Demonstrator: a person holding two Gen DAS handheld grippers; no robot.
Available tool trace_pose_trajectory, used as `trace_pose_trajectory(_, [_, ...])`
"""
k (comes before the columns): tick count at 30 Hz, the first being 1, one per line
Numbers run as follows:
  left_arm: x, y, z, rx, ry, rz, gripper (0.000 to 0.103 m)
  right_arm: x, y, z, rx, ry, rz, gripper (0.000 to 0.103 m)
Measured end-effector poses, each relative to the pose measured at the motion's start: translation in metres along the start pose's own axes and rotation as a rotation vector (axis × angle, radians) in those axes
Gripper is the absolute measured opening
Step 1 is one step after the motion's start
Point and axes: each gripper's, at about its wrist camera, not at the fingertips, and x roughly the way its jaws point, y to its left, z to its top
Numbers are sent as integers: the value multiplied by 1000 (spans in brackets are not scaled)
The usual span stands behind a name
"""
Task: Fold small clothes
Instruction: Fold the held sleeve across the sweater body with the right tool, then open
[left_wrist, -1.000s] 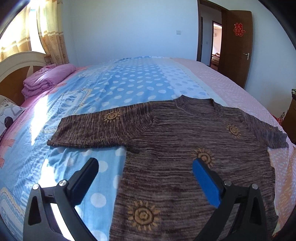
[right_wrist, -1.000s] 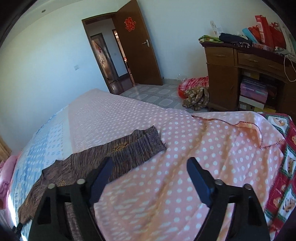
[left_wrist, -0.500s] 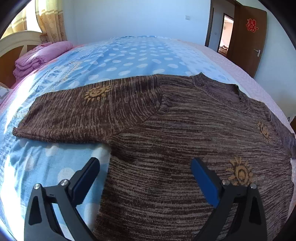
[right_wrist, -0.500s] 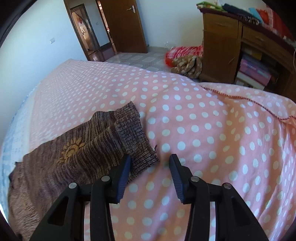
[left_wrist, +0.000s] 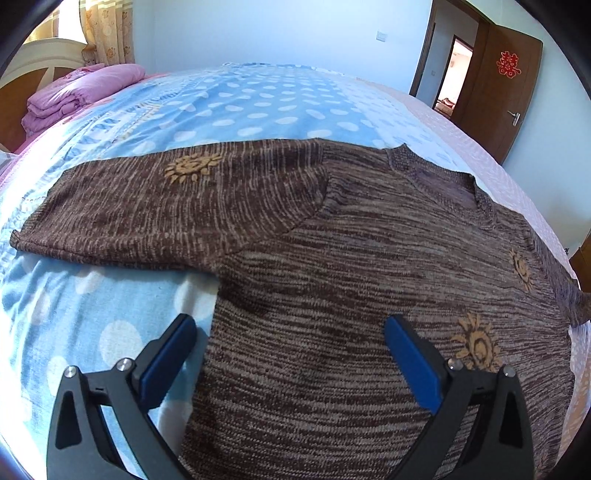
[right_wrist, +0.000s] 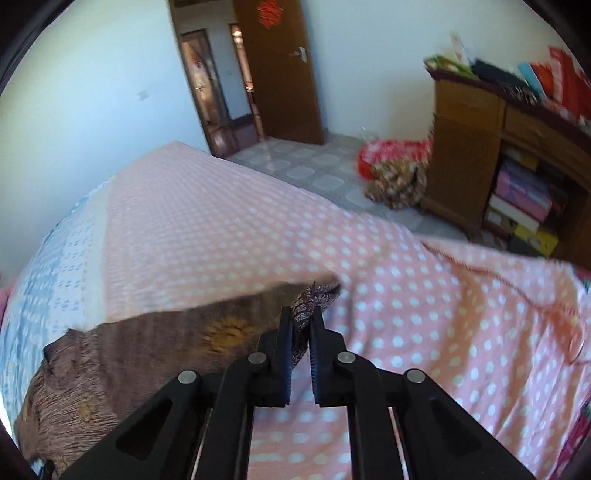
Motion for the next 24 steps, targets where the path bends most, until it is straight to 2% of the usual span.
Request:
trace_pose_trajectory(3, [3,2,2,-3,-3,-6,103,-22,45,12,-70,-20,67,7])
trace_pose_trajectory(8, [7,8,6,-10,-10,-19,103,-53,156,6,-242,-28,241,7])
trace_pose_trajectory(11, [6,8,5,-15,-14,-27,103,-58,231,-20,-340,9,358,7])
trace_pose_trajectory(16, [3,10,3,-24,-22,-43,103,-41,322,-94,-435,85,460,7])
trace_pose_trajectory(21, [1,11,2,-35,-31,-62,103,-5,358,-170,-497,158,499,8])
trace_pose_trajectory(24, [1,11,3,-39,-35,-70,103,4,358,-187,-527,213,539,22])
